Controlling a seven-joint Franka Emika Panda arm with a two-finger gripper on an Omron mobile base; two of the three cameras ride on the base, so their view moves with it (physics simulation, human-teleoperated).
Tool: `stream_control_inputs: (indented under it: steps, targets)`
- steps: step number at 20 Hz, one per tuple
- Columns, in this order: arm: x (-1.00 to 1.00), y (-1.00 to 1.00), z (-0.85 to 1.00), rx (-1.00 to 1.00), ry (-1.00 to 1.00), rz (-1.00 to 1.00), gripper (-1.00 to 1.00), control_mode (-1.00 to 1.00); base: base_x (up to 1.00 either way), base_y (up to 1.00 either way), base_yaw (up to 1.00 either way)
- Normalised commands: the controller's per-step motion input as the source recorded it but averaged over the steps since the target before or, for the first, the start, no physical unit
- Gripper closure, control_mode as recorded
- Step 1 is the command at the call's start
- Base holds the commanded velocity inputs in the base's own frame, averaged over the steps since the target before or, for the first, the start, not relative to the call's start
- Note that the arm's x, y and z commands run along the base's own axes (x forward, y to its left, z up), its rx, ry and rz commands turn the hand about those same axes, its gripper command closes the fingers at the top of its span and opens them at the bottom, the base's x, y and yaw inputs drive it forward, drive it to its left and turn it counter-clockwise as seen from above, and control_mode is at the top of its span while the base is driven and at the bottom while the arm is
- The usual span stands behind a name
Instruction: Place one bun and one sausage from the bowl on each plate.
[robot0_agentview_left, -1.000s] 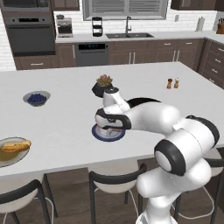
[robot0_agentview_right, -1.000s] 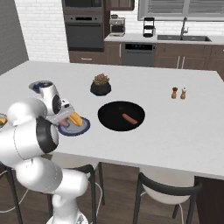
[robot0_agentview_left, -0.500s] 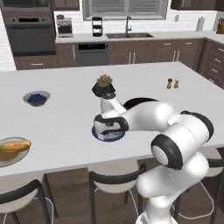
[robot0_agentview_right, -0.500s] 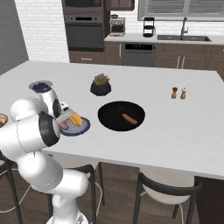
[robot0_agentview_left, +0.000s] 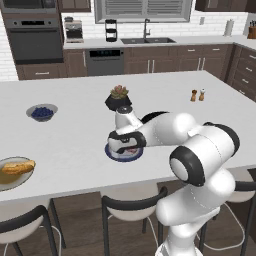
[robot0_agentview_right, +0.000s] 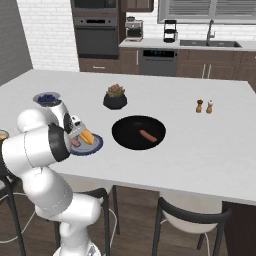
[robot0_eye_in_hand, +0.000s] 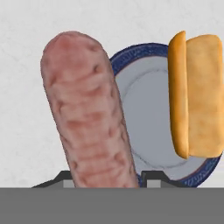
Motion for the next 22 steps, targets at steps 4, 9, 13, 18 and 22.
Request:
stream_control_inputs:
  steps: [4,9,13,18,22]
  targets:
    - [0.29,0.03,0.0,0.0,0.0,0.0,1.0,-1.0,0.0,0.0,0.0]
    - [0.13,0.05,0.0,0.0,0.0,0.0,1.0,-1.0,0.0,0.0,0.0]
    - [0.27,0.01,-0.01,0.0,0.0,0.0,1.0,-1.0,0.0,0.0,0.0]
    - [0.16,0.0,-0.08,0.0,0.0,0.0,1.0,-1.0,0.0,0.0,0.0]
    - [0.07,0.0,-0.18,0.0,0.0,0.0,1.0,-1.0,0.0,0.0,0.0]
